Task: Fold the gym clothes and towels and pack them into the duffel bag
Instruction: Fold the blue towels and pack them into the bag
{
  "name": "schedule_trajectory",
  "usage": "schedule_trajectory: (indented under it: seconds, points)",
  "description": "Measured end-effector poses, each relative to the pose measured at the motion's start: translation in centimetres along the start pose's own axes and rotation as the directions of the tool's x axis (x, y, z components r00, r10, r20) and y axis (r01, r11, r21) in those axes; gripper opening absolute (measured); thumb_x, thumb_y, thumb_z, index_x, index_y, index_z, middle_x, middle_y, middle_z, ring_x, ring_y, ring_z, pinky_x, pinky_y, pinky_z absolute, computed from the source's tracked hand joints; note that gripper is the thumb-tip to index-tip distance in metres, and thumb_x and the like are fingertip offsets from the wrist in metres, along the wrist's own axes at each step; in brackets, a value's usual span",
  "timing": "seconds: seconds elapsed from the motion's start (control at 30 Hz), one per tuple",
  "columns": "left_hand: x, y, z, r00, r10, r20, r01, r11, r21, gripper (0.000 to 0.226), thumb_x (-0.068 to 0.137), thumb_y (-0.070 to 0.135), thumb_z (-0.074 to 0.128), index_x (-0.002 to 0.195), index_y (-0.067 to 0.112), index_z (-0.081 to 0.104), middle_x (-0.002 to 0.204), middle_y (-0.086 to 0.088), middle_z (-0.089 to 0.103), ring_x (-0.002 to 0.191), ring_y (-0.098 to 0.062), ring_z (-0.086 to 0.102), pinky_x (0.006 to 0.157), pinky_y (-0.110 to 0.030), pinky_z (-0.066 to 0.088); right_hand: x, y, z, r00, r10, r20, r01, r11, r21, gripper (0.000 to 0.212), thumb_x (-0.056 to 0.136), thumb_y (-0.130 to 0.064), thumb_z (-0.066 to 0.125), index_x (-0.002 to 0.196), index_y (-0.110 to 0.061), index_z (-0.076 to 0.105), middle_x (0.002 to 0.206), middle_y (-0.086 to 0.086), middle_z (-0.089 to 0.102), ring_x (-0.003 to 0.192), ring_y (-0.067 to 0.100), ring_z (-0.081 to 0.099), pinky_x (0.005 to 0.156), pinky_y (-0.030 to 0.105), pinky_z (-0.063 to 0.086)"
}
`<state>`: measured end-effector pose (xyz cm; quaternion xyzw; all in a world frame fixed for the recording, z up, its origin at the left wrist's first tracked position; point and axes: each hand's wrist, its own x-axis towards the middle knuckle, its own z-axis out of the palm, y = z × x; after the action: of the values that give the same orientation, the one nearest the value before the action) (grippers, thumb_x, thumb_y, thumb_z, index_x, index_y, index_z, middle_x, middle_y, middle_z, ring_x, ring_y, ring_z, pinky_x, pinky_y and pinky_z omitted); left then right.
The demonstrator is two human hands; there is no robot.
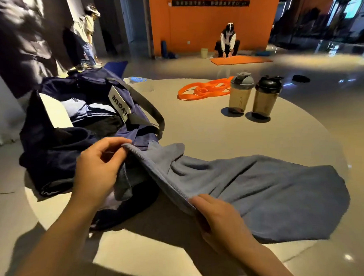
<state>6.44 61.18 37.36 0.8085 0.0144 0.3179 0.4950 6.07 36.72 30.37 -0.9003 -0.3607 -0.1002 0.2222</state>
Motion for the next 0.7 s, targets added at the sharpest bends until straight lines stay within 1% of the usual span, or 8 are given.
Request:
schedule_trajectory:
  seconds: [0.1, 0.17, 0.27, 0.33, 0.43, 0.53, 0.63, 0.7]
  points:
    - [2.0, 1.0, -2.6, 0.987, 0.079, -0.14, -0.067, 0.994, 0.086, 0.025, 0.094, 0.009, 0.057, 0.091, 0.033, 0.065, 0.083, 0.016, 0.066, 0.074, 0.005, 0.059, 0.068, -0.005, 0.043, 3.1, -1.8, -3.4, 0.994, 0.003, -0.112, 0.021, 0.978, 0.21, 0.023, 0.077, -0.016, 0.053, 0.098, -0.022, 0.06, 0.084, -0.002, 0.064, 0.068, 0.011, 0.056, 0.056, 0.02, 0.039]
    - [4.1, 2.1, -3.8, 0.968, 0.145, -0.203, -0.116, 0.982, 0.146, 0.018, 0.096, 0.013, 0.054, 0.098, 0.027, 0.063, 0.085, 0.01, 0.063, 0.073, 0.006, 0.056, 0.068, -0.007, 0.042, 5.3, -2.8, -5.9, 0.992, 0.027, -0.124, 0.025, 0.916, 0.4, 0.018, 0.089, -0.032, 0.05, 0.097, -0.023, 0.063, 0.079, -0.011, 0.063, 0.07, 0.003, 0.054, 0.063, 0.016, 0.042]
    - [7.7, 3.7, -4.0, 0.945, 0.184, -0.271, -0.161, 0.981, 0.105, 0.015, 0.095, 0.012, 0.054, 0.103, 0.022, 0.063, 0.082, 0.016, 0.059, 0.069, 0.012, 0.054, 0.069, -0.005, 0.041, 7.5, -3.7, -9.5, 0.986, 0.103, -0.13, -0.013, 0.83, 0.558, 0.016, 0.089, -0.051, 0.052, 0.089, -0.037, 0.059, 0.079, -0.026, 0.06, 0.08, -0.003, 0.059, 0.068, 0.011, 0.047]
    - [10.2, 4.4, -2.5, 0.946, 0.173, -0.275, -0.181, 0.983, -0.003, 0.019, 0.094, 0.006, 0.053, 0.1, 0.02, 0.063, 0.085, 0.017, 0.059, 0.07, 0.012, 0.055, 0.073, -0.008, 0.042, 8.3, -2.9, -10.9, 0.97, 0.184, -0.156, -0.05, 0.787, 0.614, 0.023, 0.082, -0.05, 0.046, 0.089, -0.034, 0.061, 0.082, -0.018, 0.062, 0.084, 0.002, 0.06, 0.068, 0.016, 0.05]
    - [12.8, 4.7, 2.3, 0.98, 0.114, -0.165, -0.143, 0.974, -0.176, 0.028, 0.091, -0.003, 0.051, 0.099, 0.02, 0.063, 0.085, 0.011, 0.062, 0.071, 0.006, 0.055, 0.071, -0.015, 0.044, 8.9, 0.4, -11.4, 0.898, 0.387, -0.211, -0.119, 0.674, 0.729, 0.024, 0.093, -0.037, 0.05, 0.092, -0.02, 0.067, 0.086, 0.0, 0.068, 0.082, 0.014, 0.063, 0.072, 0.028, 0.051]
    - [14.1, 4.7, 8.2, 0.998, 0.062, 0.002, -0.059, 0.958, -0.28, 0.03, 0.09, -0.008, 0.049, 0.109, 0.012, 0.062, 0.095, 0.002, 0.065, 0.084, -0.004, 0.06, 0.079, -0.022, 0.048, 8.4, 4.9, -11.0, 0.761, 0.621, -0.189, -0.194, 0.495, 0.847, 0.019, 0.097, -0.027, 0.052, 0.093, -0.016, 0.067, 0.096, 0.007, 0.068, 0.087, 0.019, 0.062, 0.075, 0.034, 0.049]
    - [13.3, 3.8, 13.0, 0.97, 0.054, 0.236, -0.009, 0.982, -0.188, 0.042, 0.093, -0.008, 0.044, 0.126, 0.014, 0.056, 0.113, -0.005, 0.062, 0.108, -0.017, 0.059, 0.097, -0.029, 0.043, 6.8, 9.5, -10.1, 0.632, 0.762, -0.143, -0.318, 0.423, 0.848, 0.017, 0.098, -0.028, 0.05, 0.103, -0.02, 0.064, 0.109, 0.007, 0.065, 0.092, 0.016, 0.06, 0.073, 0.03, 0.049]
    - [11.1, 2.7, 15.3, 0.918, 0.064, 0.392, -0.038, 0.997, -0.074, 0.043, 0.095, -0.001, 0.045, 0.131, 0.022, 0.052, 0.13, -0.003, 0.057, 0.123, -0.017, 0.051, 0.108, -0.033, 0.037, 5.0, 12.1, -9.3, 0.564, 0.824, -0.058, -0.429, 0.353, 0.831, 0.02, 0.098, -0.025, 0.053, 0.114, -0.018, 0.059, 0.114, 0.006, 0.061, 0.093, 0.019, 0.059, 0.068, 0.028, 0.05]
